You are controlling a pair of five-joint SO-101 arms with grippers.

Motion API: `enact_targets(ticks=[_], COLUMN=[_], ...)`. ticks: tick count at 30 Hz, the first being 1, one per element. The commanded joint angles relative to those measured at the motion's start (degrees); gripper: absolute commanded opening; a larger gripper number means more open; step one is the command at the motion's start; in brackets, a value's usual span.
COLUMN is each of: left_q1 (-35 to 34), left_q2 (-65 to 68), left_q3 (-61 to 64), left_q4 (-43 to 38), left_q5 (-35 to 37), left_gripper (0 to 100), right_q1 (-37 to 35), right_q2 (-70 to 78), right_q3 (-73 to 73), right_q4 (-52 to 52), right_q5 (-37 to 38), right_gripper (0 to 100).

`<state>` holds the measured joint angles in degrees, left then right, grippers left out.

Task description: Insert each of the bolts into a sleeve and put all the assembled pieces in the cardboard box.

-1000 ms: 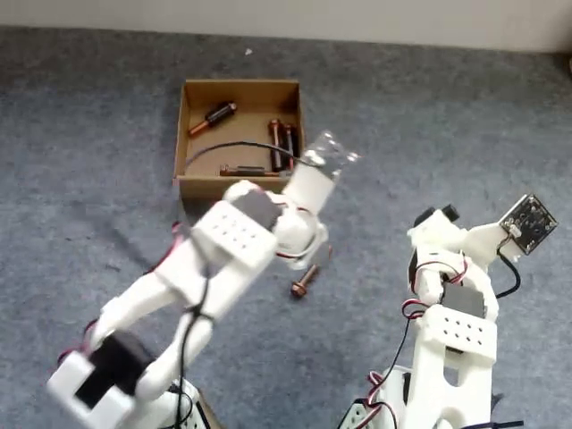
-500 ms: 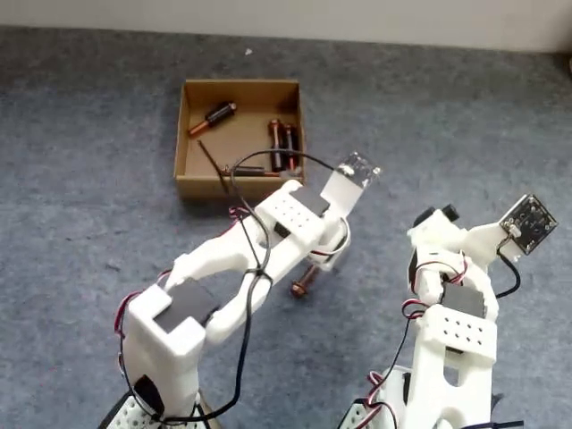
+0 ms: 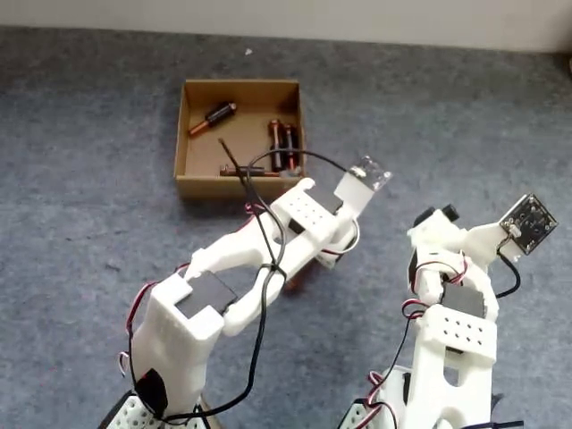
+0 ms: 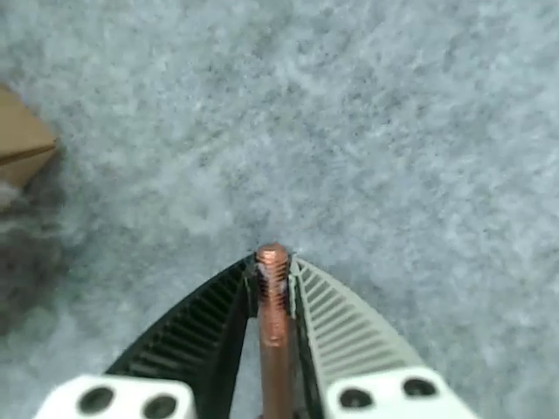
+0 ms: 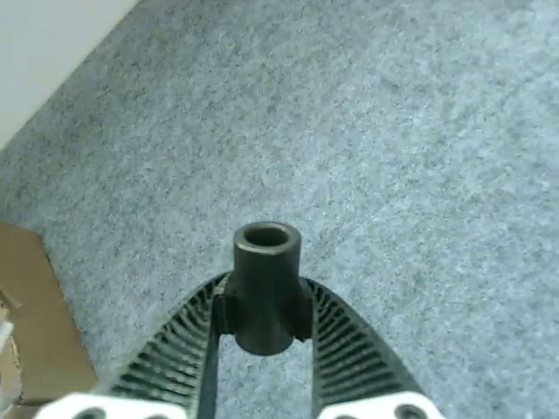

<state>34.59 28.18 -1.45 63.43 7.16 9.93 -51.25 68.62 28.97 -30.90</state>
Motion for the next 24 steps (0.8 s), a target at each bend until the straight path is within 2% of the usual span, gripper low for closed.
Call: enact_targets(ticks=[1, 9, 15, 24], left_q1=[-0.48, -8.4, -13.49, -20.97], left_q2=[-5.93, -23.87, -38.2, -54.29], left_q3=[-2.77, 5.49, 13.85, 25.98], left_q4=[5.71, 6.77, 6.86, 6.51], left_q5=[1.05, 11.6, 28.31, 30.42], left_gripper=[1, 1, 1, 1], right_q1=[0.48, 0.48, 0.48, 0.4], right_q2=[-1.8, -1.8, -1.71, -1.71], right_q3=[-0.48, -0.48, -0.4, -0.4], right_q4=[-1.27, -1.27, -1.27, -1.27], right_q5=[-0.7, -0.7, -0.7, -0.7], right_gripper=[0.4, 0.4, 0.4, 0.4])
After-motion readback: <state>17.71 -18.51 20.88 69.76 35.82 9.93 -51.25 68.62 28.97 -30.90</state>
